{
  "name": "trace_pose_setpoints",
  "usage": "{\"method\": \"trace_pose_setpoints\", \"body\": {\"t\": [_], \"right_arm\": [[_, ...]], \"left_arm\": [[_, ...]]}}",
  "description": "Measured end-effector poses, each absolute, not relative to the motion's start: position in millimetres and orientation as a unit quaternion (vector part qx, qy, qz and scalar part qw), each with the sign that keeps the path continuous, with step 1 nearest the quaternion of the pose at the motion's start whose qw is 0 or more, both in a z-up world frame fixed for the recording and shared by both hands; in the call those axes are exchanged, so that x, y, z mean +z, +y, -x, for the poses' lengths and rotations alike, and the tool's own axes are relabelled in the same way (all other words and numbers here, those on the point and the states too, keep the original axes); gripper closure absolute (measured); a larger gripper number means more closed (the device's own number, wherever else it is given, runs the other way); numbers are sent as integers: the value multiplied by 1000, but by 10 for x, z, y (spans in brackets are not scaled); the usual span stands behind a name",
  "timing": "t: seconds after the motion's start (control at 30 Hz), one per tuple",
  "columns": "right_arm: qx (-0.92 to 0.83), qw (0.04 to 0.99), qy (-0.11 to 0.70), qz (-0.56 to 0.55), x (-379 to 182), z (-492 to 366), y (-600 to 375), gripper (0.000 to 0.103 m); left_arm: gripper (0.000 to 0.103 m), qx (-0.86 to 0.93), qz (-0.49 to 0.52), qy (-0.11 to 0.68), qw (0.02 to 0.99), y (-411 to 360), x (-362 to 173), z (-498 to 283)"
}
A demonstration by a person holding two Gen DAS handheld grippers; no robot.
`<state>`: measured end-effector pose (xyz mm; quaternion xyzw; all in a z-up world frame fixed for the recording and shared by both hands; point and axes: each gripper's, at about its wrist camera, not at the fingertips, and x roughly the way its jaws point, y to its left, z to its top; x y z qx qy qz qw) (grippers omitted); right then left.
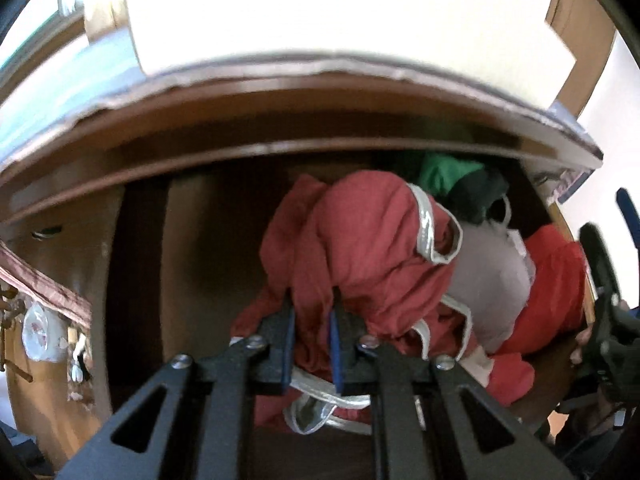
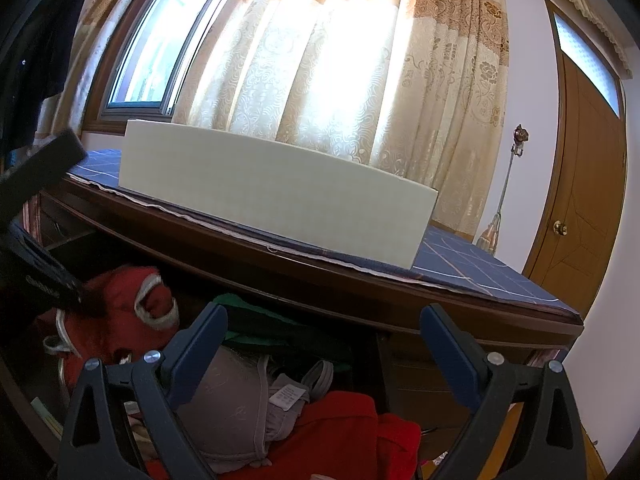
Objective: Take underwear out of drawer
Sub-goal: 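Lift the red underwear up out of the drawer with the left gripper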
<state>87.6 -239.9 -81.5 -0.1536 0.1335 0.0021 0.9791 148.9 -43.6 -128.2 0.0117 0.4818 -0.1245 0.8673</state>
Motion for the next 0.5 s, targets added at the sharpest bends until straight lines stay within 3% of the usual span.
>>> {"method": "trace_pose_setpoints", "body": {"t": [0.5], "right_arm": [[2, 979, 133, 154, -815, -875, -2391, 5]], "left_arm": [[92, -117, 23, 406, 906, -34, -826, -1343]]}}
